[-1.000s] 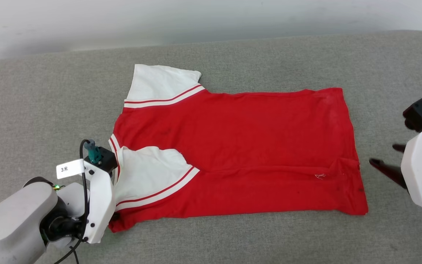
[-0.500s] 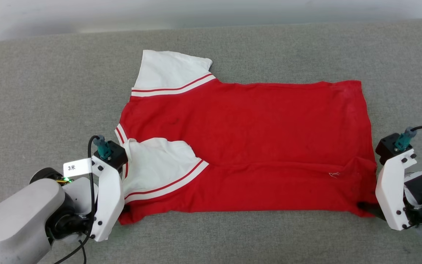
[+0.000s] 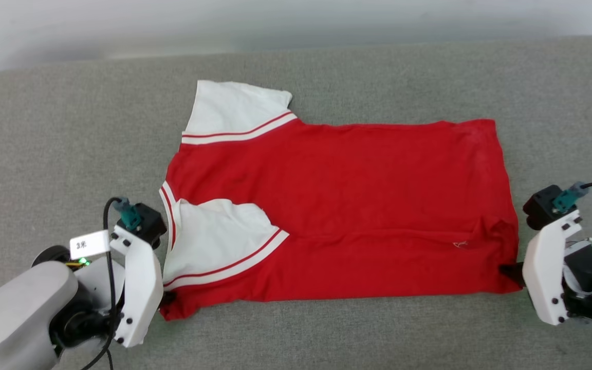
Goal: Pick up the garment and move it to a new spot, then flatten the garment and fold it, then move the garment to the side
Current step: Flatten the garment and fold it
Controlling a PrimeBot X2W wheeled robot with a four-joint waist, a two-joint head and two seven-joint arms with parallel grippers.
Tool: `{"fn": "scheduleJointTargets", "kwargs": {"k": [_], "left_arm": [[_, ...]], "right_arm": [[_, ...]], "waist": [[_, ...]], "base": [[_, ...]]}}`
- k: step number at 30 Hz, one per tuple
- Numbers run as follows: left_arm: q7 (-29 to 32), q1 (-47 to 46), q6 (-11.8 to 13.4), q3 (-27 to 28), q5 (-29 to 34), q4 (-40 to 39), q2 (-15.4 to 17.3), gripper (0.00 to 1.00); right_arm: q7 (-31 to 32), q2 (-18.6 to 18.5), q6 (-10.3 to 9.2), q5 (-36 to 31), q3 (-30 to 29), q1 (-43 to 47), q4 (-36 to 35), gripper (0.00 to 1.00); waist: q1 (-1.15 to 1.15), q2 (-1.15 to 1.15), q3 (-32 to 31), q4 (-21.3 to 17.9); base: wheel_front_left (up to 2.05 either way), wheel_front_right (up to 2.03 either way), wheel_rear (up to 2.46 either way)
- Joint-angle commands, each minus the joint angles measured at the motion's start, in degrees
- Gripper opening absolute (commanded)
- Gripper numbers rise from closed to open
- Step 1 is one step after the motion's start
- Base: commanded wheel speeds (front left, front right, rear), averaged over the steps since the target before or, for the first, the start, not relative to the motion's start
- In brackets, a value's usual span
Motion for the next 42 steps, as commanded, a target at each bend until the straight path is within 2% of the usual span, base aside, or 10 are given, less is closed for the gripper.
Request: {"fn": "scheduleJointTargets", "kwargs": {"k": [1,10,17,18,20,21,22,31,37,42], "left_arm": [[-0.39,1.53,0.39,0.2,-0.71,-0.92,0.85,0.0],[-1.69,6.8,2.4,-0.07,-2.98,-7.64,4.89,0.0],[-1.61,8.41,3.46,-0.91,-2.5,-8.31,5.5,0.0],[-1.52,8.58,3.47,-1.06,-2.63,-8.15,5.31,0.0],[-1.77,8.45,3.84,-1.09,-2.15,-7.54,5.17,0.0],[-2.37,8.01,3.89,-1.0,-1.31,-7.31,5.25,0.6],[-3.07,7.54,4.07,-0.67,-0.83,-7.02,5.19,1.0],[-7.39,3.33,3.82,3.1,1.55,-9.67,7.16,1.0],[-10.85,-2.79,3.65,6.49,5.49,-9.18,6.76,1.0],[-10.43,-9.33,2.47,8.22,7.79,-5.64,5.12,1.0]], "right_arm": [[-0.54,-1.64,-0.02,0.79,0.22,0.52,-1.35,0.0],[-1.67,-9.09,-0.03,4.09,-1.1,6.52,-7.4,0.0],[-0.63,-8.37,-0.03,4.62,-2.59,10.32,-6.75,0.0],[-0.71,-7.92,-0.03,4.31,-2.85,10.53,-6.47,0.22],[-1.37,-6.84,-0.03,3.76,-3.52,10.59,-5.9,0.45],[-2.18,-6.15,-0.03,3.52,-4.13,10.41,-5.52,1.0],[-3.16,-5.73,-0.03,2.81,-4.49,10.2,-5.42,1.0],[-17.74,-3.54,-0.03,-3.53,-8.98,8.05,-9.5,1.0],[-30.04,1.95,-0.03,-11.2,-17.23,6.95,-11.95,1.0],[-35.3,7.57,-0.02,-17.41,-23.85,8.26,-15.46,1.0]], "waist": [[0.0,0.0,-1.55,-0.45],[0.0,0.0,-3.24,-0.7],[0.0,0.0,-2.24,-1.01],[0.0,0.0,-2.04,-1.04],[0.0,0.0,-1.75,-1.08],[0.0,0.0,-1.68,-1.1],[0.0,0.0,-1.67,-1.06],[0.0,0.0,-2.95,-1.07],[0.0,0.0,-1.63,-2.02],[0.0,0.0,1.44,-3.43]], "base": [[0.0,0.0,0.0],[0.0,0.0,0.0],[0.0,0.0,0.0],[0.0,0.0,0.0],[0.0,0.0,0.0],[0.0,0.0,0.0],[0.0,0.0,0.0],[0.0,0.0,0.0],[0.0,0.0,0.0],[0.0,0.0,0.0]]}}
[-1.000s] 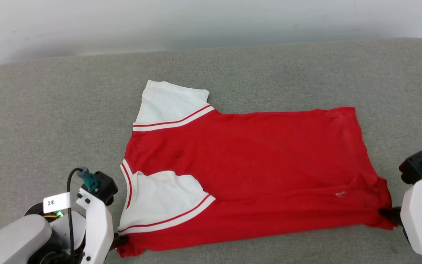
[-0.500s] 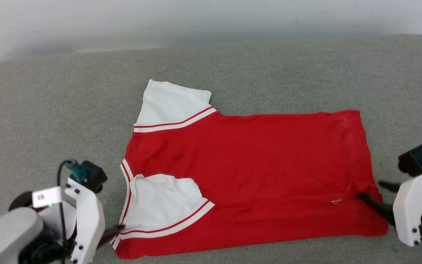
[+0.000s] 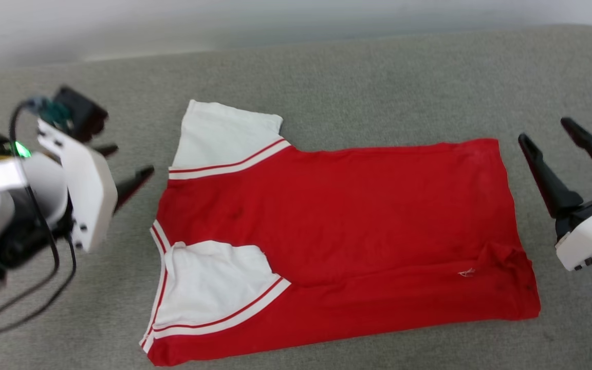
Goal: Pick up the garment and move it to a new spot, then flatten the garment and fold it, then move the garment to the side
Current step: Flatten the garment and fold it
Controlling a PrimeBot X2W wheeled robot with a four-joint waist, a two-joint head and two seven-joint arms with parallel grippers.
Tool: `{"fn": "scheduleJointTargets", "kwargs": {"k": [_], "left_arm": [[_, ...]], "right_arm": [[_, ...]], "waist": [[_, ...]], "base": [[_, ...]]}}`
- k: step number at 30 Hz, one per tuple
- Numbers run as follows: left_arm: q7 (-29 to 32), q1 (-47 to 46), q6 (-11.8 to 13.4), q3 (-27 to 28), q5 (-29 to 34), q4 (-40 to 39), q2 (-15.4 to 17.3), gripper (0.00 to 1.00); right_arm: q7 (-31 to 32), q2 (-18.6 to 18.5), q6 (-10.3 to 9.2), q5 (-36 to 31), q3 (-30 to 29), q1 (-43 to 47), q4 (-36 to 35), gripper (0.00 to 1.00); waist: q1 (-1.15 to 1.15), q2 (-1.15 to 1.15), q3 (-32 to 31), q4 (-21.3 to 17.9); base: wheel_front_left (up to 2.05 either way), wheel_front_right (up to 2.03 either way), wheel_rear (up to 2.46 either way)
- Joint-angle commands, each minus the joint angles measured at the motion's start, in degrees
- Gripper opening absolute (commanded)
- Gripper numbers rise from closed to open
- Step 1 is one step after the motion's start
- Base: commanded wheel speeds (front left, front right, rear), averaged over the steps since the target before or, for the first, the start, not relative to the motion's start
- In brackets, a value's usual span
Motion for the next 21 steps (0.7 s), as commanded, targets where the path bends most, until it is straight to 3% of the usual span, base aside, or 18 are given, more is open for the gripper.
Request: {"fn": "scheduleJointTargets", "kwargs": {"k": [1,7,12,21], "left_arm": [[0.3,-1.86,-0.35,0.58,0.0,0.97,-0.73,1.0],[3.18,-11.15,-1.42,3.96,-2.4,7.52,-4.1,1.0],[11.7,-18.84,-1.35,5.13,-5.61,12.27,-5.72,1.0],[27.07,-29.57,2.73,3.92,-7.33,18.7,-8.65,1.0]], "right_arm": [[-0.88,1.39,-0.03,-1.05,-1.3,0.56,-0.96,1.0],[-2.08,6.72,-0.03,-5.28,-6.25,2.69,-7.04,1.0],[-0.75,9.01,-0.02,-7.02,-7.92,3.53,-11.13,1.0],[0.51,10.55,-0.02,-8.08,-7.54,0.95,-14.87,1.0]], "waist": [[0.0,0.0,1.8,-1.07],[0.0,0.0,7.08,-3.04],[0.0,0.0,12.12,-4.89],[0.0,0.0,20.45,-7.92]], "base": [[0.0,0.0,0.0],[0.0,0.0,0.0],[0.0,0.0,0.0],[0.0,0.0,0.0]]}}
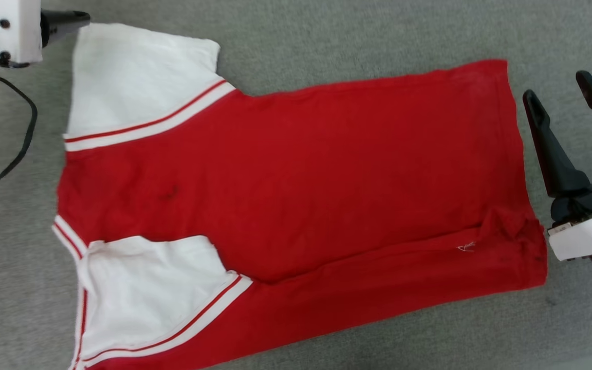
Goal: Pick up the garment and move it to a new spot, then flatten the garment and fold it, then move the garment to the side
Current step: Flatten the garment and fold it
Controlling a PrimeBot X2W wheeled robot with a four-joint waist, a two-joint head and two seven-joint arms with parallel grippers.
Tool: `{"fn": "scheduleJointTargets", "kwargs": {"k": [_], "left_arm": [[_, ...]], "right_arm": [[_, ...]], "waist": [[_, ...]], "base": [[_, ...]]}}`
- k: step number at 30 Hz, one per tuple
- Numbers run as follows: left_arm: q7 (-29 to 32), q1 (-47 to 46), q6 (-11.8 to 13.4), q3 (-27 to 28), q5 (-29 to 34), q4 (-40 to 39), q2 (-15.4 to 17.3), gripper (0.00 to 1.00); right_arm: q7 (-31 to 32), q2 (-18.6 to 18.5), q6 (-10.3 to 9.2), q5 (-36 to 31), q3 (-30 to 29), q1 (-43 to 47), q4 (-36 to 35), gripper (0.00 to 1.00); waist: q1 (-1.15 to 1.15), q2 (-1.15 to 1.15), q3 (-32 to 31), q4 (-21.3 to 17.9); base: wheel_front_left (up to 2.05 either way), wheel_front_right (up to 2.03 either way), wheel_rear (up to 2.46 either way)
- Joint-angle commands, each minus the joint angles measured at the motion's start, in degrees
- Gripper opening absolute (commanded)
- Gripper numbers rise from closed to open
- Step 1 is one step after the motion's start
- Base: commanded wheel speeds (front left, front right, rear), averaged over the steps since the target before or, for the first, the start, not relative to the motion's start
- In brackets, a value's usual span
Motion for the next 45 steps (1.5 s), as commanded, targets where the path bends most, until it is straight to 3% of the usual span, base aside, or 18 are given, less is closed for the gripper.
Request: {"fn": "scheduleJointTargets", "kwargs": {"k": [1,7,13,14,15,19,23,31,32,37,41,45], "left_arm": [[0.92,-0.82,0.35,-0.63,0.57,0.92,-0.54,1.0],[4.35,-1.68,-0.04,-4.1,3.22,5.44,-1.9,1.0],[6.0,0.99,-2.0,-6.7,3.38,8.06,-2.5,1.0],[5.99,1.13,-2.19,-6.8,3.21,8.22,-2.52,0.04],[5.88,1.05,-2.63,-6.88,3.26,8.22,-2.52,0.0],[3.56,-0.28,-3.84,-6.39,3.65,7.65,-3.37,0.0],[1.3,-0.75,-5.0,-6.66,4.22,6.86,-4.57,0.0],[-1.42,-0.6,-6.3,-7.6,3.94,4.55,-6.76,0.0],[-1.42,-0.6,-6.3,-7.6,3.94,4.55,-6.76,0.0],[-2.52,-1.22,-6.68,-7.93,3.68,2.98,-6.96,0.0],[-3.36,-1.72,-6.8,-7.84,3.55,2.16,-7.21,0.0],[-4.05,-2.09,-6.95,-8.16,3.3,1.63,-7.84,0.0]], "right_arm": [[-0.24,0.49,-0.03,-0.25,0.22,-0.95,-0.33,1.0],[-0.38,0.52,-0.02,-0.31,1.11,-2.37,0.83,1.0],[-0.28,-0.59,-0.03,0.45,1.39,-3.42,1.93,1.0],[-0.12,-0.99,-0.03,0.46,1.27,-3.75,1.93,1.0],[0.01,-1.44,-0.03,0.42,1.06,-4.17,1.82,1.0],[1.93,-4.14,-0.03,-0.11,0.19,-7.29,0.68,1.0],[8.67,-8.56,-0.02,1.0,2.03,-12.97,1.01,1.0],[37.33,-20.68,-0.03,13.67,15.07,-26.84,9.12,1.0],[37.33,-20.68,-0.03,13.67,15.07,-26.84,9.12,1.0],[52.47,-22.67,-0.03,19.47,21.41,-34.45,15.88,1.0],[59.27,-20.6,-0.02,20.86,24.03,-38.38,21.0,1.0],[60.82,-17.44,-0.02,19.95,25.34,-39.99,26.28,1.0]], "waist": [[-0.01,0.0,3.03,-1.9],[-0.01,0.0,5.18,-2.64],[-0.01,0.0,4.89,-2.52],[-0.01,0.0,4.64,-2.36],[-0.01,0.0,4.32,-2.18],[-0.01,0.0,2.59,-1.06],[-0.01,0.0,0.53,0.28],[-0.01,0.0,-1.41,3.72],[-0.01,0.0,-1.41,3.72],[-0.01,0.0,-0.63,5.47],[-0.01,0.0,0.62,6.62],[-0.01,0.0,1.84,7.32]], "base": [[0.0,0.0,0.0],[0.0,0.0,0.0],[0.0,0.0,0.0],[0.0,0.0,0.0],[0.0,0.0,0.0],[0.0,0.0,0.0],[0.0,0.0,0.0],[0.0,0.0,0.0],[0.0,0.0,0.0],[0.0,0.0,0.0],[0.0,0.0,0.0],[0.0,0.0,0.0]]}}
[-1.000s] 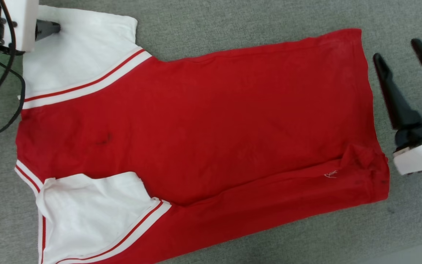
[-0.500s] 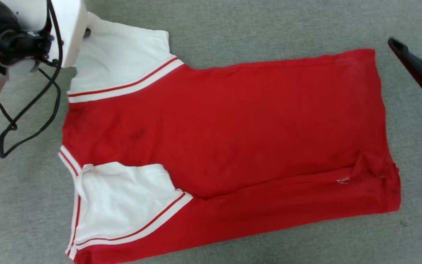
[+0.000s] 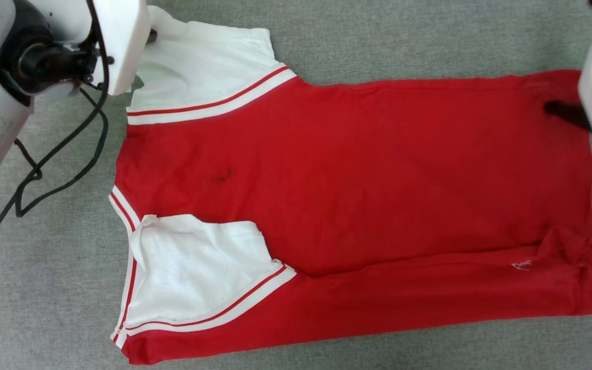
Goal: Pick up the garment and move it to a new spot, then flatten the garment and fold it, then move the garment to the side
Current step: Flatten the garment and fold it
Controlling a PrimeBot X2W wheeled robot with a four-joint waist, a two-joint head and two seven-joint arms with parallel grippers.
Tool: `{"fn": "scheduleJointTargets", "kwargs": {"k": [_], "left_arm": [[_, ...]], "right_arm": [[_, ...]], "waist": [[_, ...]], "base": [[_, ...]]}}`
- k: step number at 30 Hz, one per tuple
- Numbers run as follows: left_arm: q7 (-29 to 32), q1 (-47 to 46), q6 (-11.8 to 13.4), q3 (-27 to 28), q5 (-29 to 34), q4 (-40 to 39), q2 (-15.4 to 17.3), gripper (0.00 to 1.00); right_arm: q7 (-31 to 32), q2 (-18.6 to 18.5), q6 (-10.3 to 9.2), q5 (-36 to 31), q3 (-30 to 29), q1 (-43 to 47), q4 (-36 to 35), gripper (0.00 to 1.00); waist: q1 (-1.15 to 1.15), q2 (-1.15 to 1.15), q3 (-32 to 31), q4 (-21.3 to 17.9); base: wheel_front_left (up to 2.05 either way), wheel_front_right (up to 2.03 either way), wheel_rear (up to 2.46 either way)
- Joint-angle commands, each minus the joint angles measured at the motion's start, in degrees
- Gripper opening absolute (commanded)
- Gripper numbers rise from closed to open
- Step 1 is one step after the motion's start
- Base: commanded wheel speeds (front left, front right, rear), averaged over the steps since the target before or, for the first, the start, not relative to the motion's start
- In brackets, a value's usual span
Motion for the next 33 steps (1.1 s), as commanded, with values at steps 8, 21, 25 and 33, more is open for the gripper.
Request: {"fn": "scheduleJointTargets", "kwargs": {"k": [8,21,25,33], "left_arm": [[-1.21,-1.24,-0.26,-0.99,-0.44,-0.47,-0.72,0.0],[-8.43,5.75,-0.32,-3.76,-3.4,-6.16,3.5,0.0],[-10.9,9.46,-0.31,-5.16,-4.33,-9.65,5.78,0.0],[-14.81,17.13,0.6,-6.83,-4.69,-17.62,10.86,0.0]], "right_arm": [[-3.62,4.35,-0.01,1.03,5.56,5.36,8.35,1.0],[-20.08,-0.52,-0.02,6.46,5.52,3.66,7.32,0.0],[-25.01,-3.2,-0.02,8.12,6.6,7.01,6.05,0.0],[-31.84,-6.83,-0.02,10.14,8.33,15.15,2.68,0.0]], "waist": [[0.0,0.0,1.03,0.81],[0.0,0.0,-8.47,0.56],[0.0,0.0,-12.46,1.03],[0.0,0.0,-18.92,1.2]], "base": [[0.0,0.0,0.0],[0.0,0.0,0.0],[0.0,0.0,0.0],[0.0,0.0,0.0]]}}
